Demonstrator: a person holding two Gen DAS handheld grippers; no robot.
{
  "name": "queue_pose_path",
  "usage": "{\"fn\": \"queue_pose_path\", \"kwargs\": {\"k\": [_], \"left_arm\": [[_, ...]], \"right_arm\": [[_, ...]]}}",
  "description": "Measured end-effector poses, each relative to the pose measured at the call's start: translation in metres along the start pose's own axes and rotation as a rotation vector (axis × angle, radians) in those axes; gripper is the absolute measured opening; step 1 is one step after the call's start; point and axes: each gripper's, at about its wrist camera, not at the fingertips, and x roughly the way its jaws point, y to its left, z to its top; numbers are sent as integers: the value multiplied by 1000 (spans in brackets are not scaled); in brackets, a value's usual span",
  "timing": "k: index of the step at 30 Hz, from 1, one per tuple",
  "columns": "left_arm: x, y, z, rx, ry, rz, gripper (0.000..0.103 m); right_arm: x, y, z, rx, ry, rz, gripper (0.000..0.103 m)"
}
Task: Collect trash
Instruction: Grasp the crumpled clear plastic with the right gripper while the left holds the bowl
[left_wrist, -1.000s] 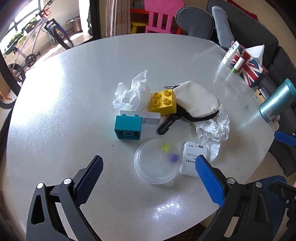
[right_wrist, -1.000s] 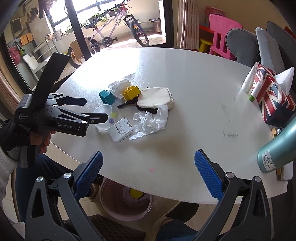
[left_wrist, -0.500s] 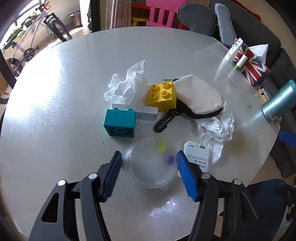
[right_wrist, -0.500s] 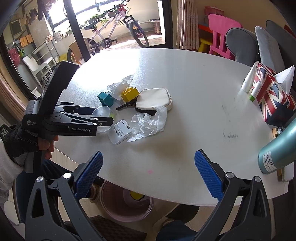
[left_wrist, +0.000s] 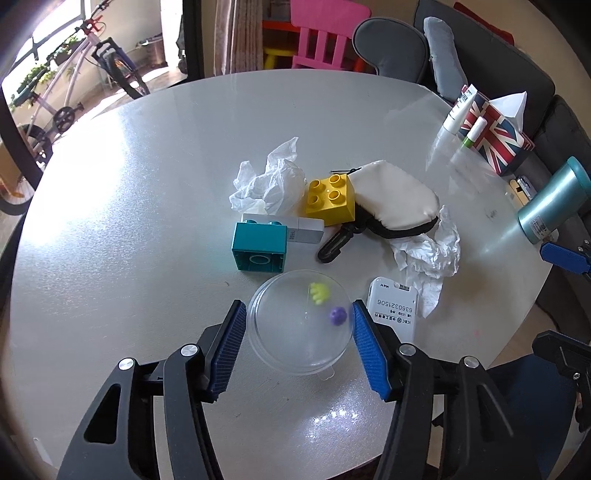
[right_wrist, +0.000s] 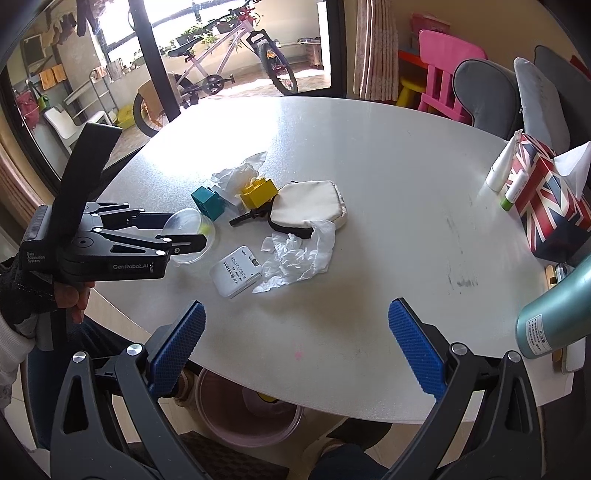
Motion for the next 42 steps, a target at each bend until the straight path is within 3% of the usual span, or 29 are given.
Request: {"fn": "queue_pose_path", "kwargs": {"k": [28, 34, 36, 40, 42], "left_arm": [[-27, 14, -13, -11, -73, 8, 57], [-28, 16, -15, -18, -76, 7, 57], [-28, 17, -15, -20, -76, 6, 57], [-28, 17, -16, -20, -75, 6, 57], [-27, 18, -16, -21, -75, 5, 57]], "right_arm": [[77, -5, 36, -27, 98, -42, 97], [91, -9, 38, -10, 132, -30, 79], [94, -10, 38, -4, 140, -20, 71], [98, -8, 36, -16, 156, -18, 45], [98, -6, 35, -19, 154, -13, 40]]}}
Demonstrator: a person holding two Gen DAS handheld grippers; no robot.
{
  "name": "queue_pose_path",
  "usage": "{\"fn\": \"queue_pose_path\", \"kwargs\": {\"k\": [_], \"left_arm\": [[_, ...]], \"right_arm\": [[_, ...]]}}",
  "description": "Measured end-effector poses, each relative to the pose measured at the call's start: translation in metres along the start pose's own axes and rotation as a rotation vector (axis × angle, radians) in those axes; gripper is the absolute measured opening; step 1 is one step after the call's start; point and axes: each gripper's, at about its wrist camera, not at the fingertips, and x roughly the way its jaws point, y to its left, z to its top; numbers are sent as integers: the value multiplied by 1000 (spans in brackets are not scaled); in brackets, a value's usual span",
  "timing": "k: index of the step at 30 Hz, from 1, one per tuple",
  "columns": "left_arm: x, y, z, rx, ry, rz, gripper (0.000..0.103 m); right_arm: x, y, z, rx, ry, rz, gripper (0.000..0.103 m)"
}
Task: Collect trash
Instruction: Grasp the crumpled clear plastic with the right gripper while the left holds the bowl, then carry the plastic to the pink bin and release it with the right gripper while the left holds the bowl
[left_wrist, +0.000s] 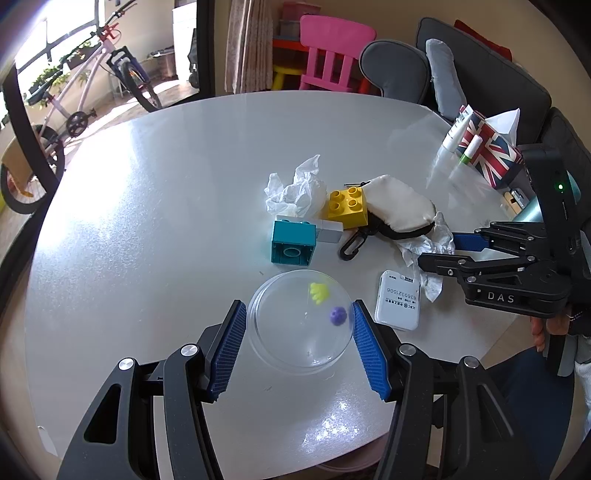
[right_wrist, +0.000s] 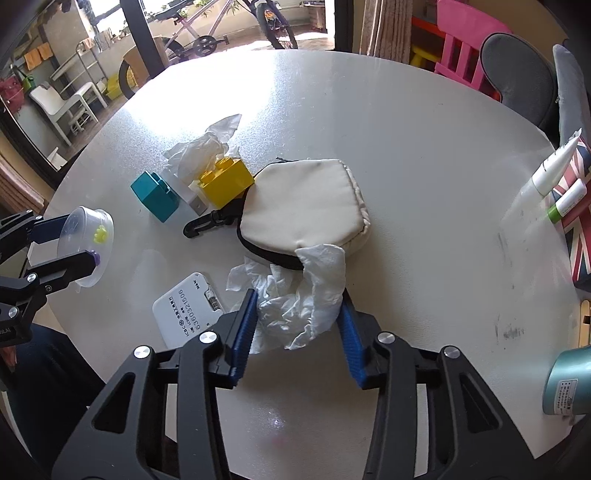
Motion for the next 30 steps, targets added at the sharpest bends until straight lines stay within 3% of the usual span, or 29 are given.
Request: {"fn": "queue_pose_path", "kwargs": {"k": [5, 11, 30], "left_arm": [[0, 0, -1, 1, -2, -2, 57], [-3, -1, 0, 4, -10, -4, 57], [-36, -4, -6, 24, -59, -7, 57]], "right_arm": [[-5, 0, -1, -1, -19, -4, 25], [-15, 1, -2, 1, -37, -12, 16], [-63, 5, -18, -15, -125, -28, 15]]}}
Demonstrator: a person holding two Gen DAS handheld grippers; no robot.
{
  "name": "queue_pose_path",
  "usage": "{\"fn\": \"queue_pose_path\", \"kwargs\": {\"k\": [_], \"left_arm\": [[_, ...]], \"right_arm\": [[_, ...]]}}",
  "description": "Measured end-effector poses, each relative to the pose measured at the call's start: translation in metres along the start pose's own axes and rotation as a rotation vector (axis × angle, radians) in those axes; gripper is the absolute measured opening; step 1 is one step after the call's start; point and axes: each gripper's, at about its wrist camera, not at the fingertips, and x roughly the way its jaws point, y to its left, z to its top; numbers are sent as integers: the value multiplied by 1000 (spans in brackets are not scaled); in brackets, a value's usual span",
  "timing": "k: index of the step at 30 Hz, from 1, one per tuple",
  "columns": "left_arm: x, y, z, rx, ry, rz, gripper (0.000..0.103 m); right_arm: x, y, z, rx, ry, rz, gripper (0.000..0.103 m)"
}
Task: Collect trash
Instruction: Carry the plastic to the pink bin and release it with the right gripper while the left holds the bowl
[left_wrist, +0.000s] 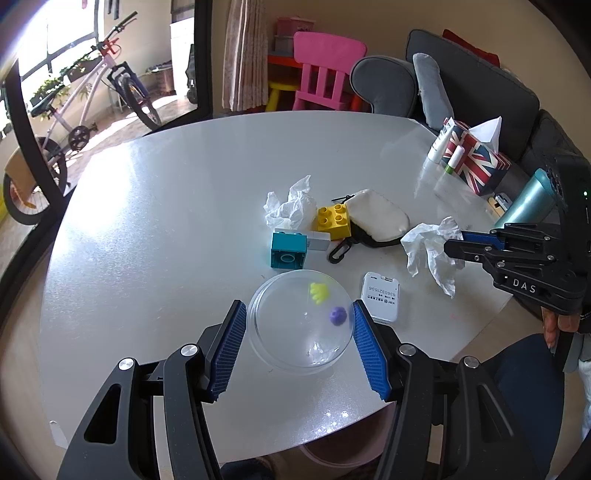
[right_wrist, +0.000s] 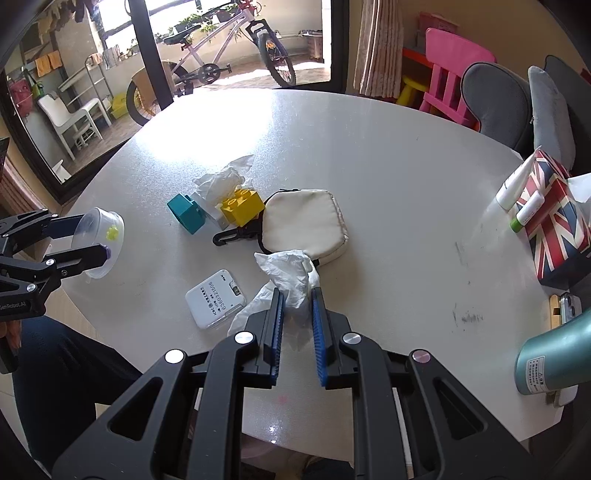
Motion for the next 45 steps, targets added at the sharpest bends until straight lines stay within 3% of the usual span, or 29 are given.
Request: {"fn": "queue_pose_path", "kwargs": {"k": [11, 22, 38, 41, 42, 44, 45], "left_arm": [[-29, -12, -10, 34, -40, -8, 57], [-54, -27, -31, 62, -61, -24, 57], [-67, -37, -66, 59, -39, -41, 57], [-68, -39, -67, 59, -38, -44, 57], [-68, -39, -67, 59, -38, -44, 57], [-68, -40, -68, 60, -37, -44, 57], [-68, -40, -68, 61, -36, -45, 57]], "right_arm": [[-45, 17, -7, -41, -62, 26, 15], [-81, 46, -42, -99, -81, 70, 15], [-83, 75, -97, -125, 4, 159, 16], [-83, 78, -100, -134, 9, 168, 20], [-84, 79, -100, -136, 10, 170, 26], [-85, 79, -99, -135, 3, 172, 64], [-86, 79, -99, -133, -2, 171, 70]]}}
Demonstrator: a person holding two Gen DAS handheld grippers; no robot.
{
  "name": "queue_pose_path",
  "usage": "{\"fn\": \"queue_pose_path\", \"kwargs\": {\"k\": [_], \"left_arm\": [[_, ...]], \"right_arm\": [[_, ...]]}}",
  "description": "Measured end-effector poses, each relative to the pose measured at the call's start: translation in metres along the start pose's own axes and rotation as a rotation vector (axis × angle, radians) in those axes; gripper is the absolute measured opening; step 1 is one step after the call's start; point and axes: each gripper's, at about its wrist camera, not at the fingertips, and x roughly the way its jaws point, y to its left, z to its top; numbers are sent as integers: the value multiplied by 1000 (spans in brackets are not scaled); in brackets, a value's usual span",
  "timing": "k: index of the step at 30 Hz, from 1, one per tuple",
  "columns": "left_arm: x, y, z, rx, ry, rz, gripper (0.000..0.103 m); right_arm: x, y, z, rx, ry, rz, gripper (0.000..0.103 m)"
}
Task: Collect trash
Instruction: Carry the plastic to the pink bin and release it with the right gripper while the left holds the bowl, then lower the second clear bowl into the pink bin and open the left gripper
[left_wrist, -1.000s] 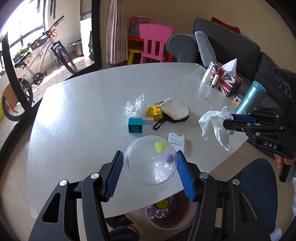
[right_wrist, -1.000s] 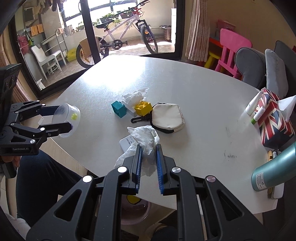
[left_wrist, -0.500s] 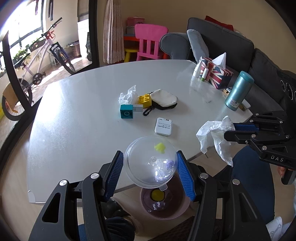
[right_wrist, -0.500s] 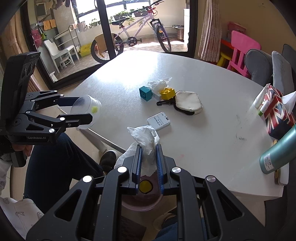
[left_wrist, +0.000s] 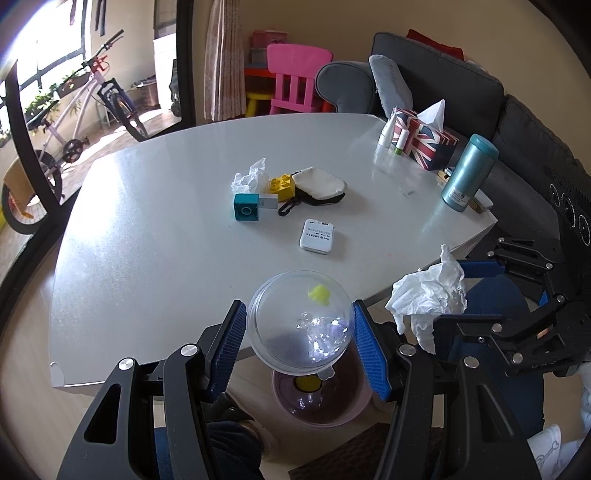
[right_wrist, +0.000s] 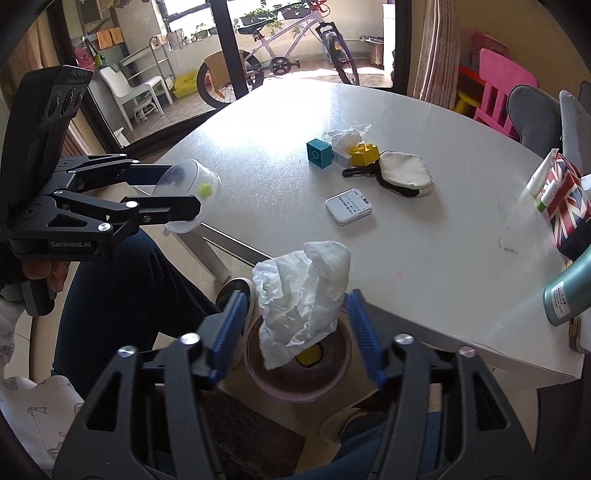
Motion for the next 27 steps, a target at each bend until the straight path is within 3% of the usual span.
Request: {"fn": "queue_pose_path", "kwargs": {"k": [2, 4, 27], "left_arm": [[0, 0, -1, 1, 2, -1, 57], [0, 0, -2, 2, 3, -2, 57], [10, -12, -8, 34, 48, -55, 57]], "right_arm": [[-1, -2, 1, 6, -4, -2, 82], [-1, -4, 2, 14, -5, -4, 86], [-14, -33, 9, 90, -48, -70, 92]]}}
